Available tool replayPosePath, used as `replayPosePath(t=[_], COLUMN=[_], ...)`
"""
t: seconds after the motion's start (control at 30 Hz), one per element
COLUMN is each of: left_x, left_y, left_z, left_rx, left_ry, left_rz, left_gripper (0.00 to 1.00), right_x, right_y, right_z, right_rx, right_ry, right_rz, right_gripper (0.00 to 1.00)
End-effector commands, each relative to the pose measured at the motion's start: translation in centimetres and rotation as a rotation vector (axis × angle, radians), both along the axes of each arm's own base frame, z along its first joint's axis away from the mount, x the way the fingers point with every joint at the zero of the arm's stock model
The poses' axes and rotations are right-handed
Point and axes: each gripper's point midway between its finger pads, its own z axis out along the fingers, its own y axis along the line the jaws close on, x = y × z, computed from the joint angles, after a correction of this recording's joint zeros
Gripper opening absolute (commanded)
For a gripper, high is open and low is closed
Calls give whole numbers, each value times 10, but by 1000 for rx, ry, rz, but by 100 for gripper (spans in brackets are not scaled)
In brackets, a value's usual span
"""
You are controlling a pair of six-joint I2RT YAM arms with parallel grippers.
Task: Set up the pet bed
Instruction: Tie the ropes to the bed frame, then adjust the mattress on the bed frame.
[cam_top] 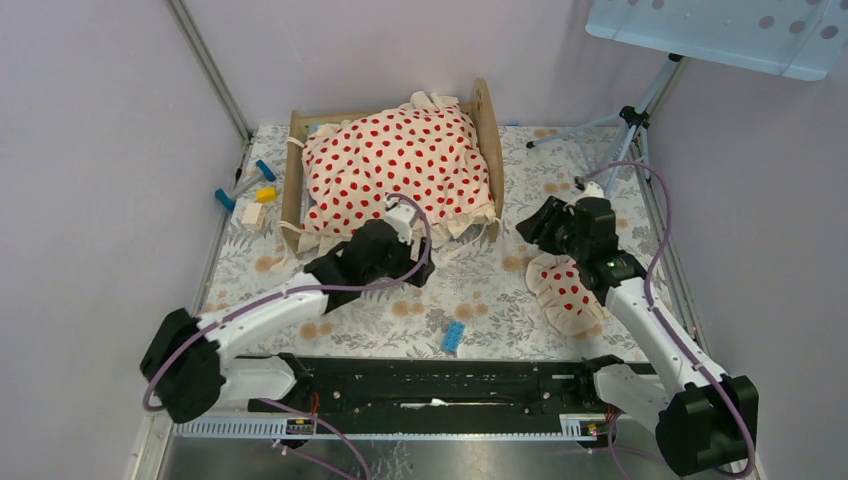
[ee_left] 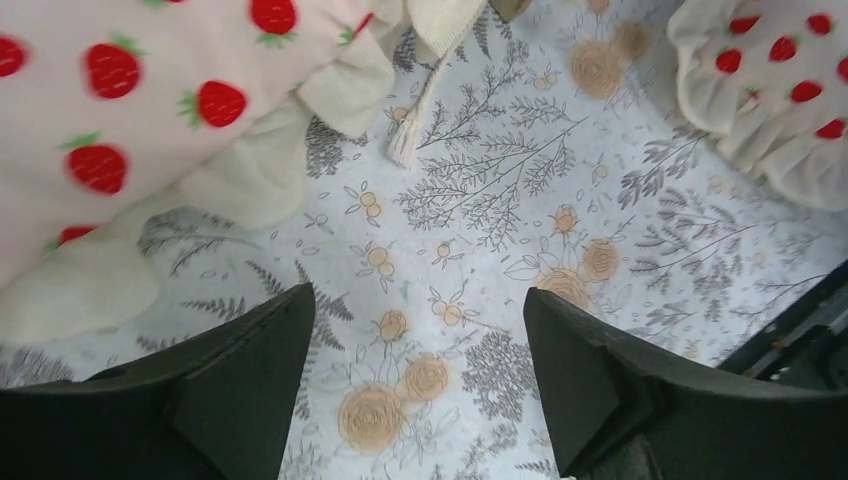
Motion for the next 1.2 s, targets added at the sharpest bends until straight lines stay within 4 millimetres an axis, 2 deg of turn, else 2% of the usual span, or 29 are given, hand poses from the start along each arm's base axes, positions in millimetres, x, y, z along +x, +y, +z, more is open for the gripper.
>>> replayPosePath(t=[0.0,0.1,0.2,0.37,0.5,0.63,0.83,1.17], left_x=[-9,-10,-13,-21,-25,-31,-37,-40], left_y=[37,60,78,88,97,102,106,107], left_z=[19,29,38,52,58,63,66,67], left_rx=[8,17,19,-24,-27,-47,-80,-91], left_ry=[29,34,27,-3,-21,-32,-45,-43], left_rz=[156,262,331,347,363,368,371,367], left_gripper=[83,88,89,90,90,90,91,91], right_x=[5,5,11,26,42,51,63,83], right_y=[38,59,69,77,85,94,93,102], right_z=[28,30,29,17,7,2,-13,-27], right_rx=[-70,-39,25,207,285,366,409,431], right_ry=[-103,-124,-137,-102,-64,-31,-3,2], right_rz=[46,15,-45,-181,-245,-274,-358,-386], right_gripper=[54,56,55,52,50,47,41,41])
